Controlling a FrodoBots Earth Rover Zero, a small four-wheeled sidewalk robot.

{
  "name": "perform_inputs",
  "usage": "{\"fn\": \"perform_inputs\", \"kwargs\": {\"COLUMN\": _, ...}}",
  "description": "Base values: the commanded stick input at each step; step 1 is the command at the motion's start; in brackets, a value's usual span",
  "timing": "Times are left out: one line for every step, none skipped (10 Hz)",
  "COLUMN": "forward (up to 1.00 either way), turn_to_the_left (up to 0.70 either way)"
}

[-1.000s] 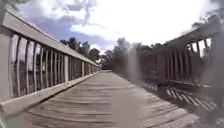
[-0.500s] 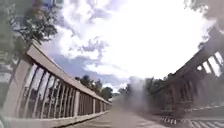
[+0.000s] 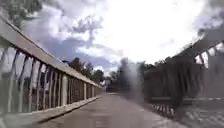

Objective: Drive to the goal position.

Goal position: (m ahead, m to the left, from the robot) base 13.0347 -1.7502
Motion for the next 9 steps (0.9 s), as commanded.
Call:
{"fn": "perform_inputs", "kwargs": {"forward": 0.69, "turn_to_the_left": 0.01}}
{"fn": "perform_inputs", "kwargs": {"forward": 0.69, "turn_to_the_left": 0.01}}
{"fn": "perform_inputs", "kwargs": {"forward": 0.69, "turn_to_the_left": 0.01}}
{"fn": "perform_inputs", "kwargs": {"forward": 0.69, "turn_to_the_left": 0.01}}
{"fn": "perform_inputs", "kwargs": {"forward": 0.69, "turn_to_the_left": 0.01}}
{"fn": "perform_inputs", "kwargs": {"forward": 0.69, "turn_to_the_left": 0.01}}
{"fn": "perform_inputs", "kwargs": {"forward": 0.69, "turn_to_the_left": 0.01}}
{"fn": "perform_inputs", "kwargs": {"forward": 0.69, "turn_to_the_left": 0.01}}
{"fn": "perform_inputs", "kwargs": {"forward": 0.69, "turn_to_the_left": 0.01}}
